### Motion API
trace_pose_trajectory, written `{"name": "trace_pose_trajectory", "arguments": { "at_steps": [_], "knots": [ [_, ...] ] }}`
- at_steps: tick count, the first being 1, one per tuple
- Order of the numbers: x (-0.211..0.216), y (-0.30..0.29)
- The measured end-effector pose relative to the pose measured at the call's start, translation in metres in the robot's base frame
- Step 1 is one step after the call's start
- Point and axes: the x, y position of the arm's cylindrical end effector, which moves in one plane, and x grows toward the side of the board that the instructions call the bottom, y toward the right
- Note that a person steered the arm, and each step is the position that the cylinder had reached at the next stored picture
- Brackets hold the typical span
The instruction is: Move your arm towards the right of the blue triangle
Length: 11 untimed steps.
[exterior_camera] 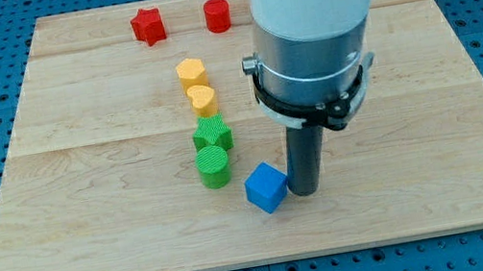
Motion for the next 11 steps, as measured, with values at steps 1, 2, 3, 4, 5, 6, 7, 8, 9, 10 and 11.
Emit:
{"name": "trace_pose_trajectory", "arguments": {
  "at_steps": [1, 2, 3, 4, 5, 6, 7, 8, 9, 10, 11],
  "knots": [
    [0.015, -0.024],
    [0.028, -0.053],
    [0.029, -0.047],
    [0.023, -0.033],
    [0.020, -0.033],
    [0.021, -0.033],
    [0.028, -0.007],
    [-0.038, 0.049],
    [-0.123, 0.069],
    [-0.203, 0.083],
    [-0.247, 0.083]
  ]
}}
